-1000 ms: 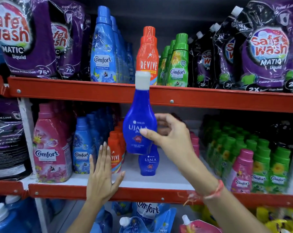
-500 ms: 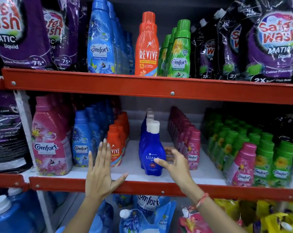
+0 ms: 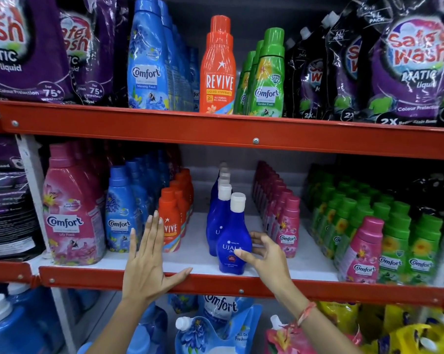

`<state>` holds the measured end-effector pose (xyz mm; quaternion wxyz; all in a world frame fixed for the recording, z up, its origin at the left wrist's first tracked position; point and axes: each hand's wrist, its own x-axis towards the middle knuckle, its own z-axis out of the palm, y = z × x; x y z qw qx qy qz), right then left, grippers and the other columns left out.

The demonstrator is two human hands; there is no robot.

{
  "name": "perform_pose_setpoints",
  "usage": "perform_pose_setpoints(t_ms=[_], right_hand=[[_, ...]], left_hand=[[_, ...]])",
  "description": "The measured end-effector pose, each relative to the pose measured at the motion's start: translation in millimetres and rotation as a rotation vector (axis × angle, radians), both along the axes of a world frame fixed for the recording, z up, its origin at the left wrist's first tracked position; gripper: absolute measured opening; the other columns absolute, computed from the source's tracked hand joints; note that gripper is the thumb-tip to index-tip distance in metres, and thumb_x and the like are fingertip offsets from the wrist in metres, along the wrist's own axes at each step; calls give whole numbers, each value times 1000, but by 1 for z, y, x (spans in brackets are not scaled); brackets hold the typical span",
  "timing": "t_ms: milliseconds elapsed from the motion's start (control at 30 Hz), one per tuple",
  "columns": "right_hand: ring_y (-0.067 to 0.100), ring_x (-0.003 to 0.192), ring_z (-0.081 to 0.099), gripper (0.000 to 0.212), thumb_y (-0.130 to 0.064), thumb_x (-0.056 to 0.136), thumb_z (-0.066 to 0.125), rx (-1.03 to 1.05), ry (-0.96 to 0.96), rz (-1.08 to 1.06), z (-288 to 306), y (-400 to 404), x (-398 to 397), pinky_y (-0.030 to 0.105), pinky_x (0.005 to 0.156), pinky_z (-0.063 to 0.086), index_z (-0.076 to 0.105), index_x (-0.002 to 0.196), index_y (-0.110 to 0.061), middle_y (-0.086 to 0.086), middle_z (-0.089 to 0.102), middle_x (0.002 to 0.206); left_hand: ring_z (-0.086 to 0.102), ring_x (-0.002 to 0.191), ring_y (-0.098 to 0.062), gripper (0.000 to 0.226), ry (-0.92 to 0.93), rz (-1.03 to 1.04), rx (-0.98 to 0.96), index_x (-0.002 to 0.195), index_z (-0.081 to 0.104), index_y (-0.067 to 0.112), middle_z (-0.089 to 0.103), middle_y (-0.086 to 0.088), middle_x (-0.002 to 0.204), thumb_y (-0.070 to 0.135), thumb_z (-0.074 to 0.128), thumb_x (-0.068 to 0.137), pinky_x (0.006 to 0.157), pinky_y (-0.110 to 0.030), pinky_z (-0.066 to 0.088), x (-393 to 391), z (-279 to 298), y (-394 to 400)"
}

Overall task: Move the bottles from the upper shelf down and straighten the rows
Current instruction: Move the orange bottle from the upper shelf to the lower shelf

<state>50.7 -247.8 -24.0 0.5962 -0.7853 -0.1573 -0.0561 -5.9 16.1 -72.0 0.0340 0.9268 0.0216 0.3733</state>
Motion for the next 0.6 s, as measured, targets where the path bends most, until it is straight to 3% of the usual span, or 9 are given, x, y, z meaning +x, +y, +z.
perform_pose_setpoints(t_ms=[67,133,233,400,600], right_hand=[[21,118,61,59,-18,74,82,-18,-5,24,4,-1,-2,22,84,57,55,125,-11,-1,64,117],[18,120,59,64,-23,73,83,-66,-108,-35,15,-1,-8,28,91,56,54,130,-12,-1,62,124],[12,105,63,43,-25,79,78,-15,-370,-154,48,1,-28,35,92,56,63,118,-16,-4,65,116],[8,89,67,14,-13,85,72,159,-734,-142,124,13,-59,24,80,58,69,98,-14,-2,69,94],[8,100,65,28,-17,84,72,252,-871,-177,206,28,-70,27,92,56,66,111,-10,1,68,107]], left_hand=[[8,156,-24,120,12,-5,3,157,11,-1,9,-12,169,88,28,78,127,-49,-1,-2,1,-1],[8,156,-23,122,21,-14,1,157,11,0,8,-12,169,90,30,76,127,-51,1,-3,0,-1],[10,156,-24,127,31,-29,3,156,12,-1,11,-14,168,92,34,73,127,-52,2,-4,1,-2],[8,155,-25,139,76,-51,21,156,13,-3,12,-16,168,96,44,63,127,-48,-4,-8,3,0],[8,156,-28,151,105,6,-60,156,8,-2,8,-17,168,101,47,54,126,-51,-4,-12,4,12]])
